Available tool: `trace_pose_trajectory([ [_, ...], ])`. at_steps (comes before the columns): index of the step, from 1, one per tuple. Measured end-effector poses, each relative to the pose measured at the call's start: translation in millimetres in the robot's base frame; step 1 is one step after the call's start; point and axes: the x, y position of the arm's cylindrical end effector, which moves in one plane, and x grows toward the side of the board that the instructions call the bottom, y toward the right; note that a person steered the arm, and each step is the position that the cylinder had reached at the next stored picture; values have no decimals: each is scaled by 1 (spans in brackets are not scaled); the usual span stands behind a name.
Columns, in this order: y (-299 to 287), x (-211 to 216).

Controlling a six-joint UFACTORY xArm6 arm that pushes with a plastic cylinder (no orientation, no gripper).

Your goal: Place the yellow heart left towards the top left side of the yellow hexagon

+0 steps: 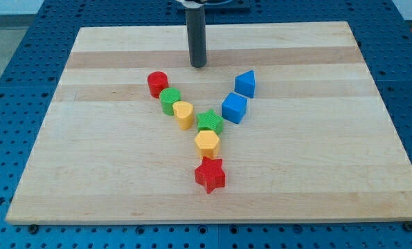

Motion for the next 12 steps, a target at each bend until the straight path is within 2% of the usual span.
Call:
trace_pose_trajectory([
  [1, 0, 0],
  [3, 45, 49],
  [4, 45, 49],
  [5, 42, 53],
  [6, 23, 85],
  [7, 22, 85],
  [9, -23, 91],
  [12, -30, 116],
])
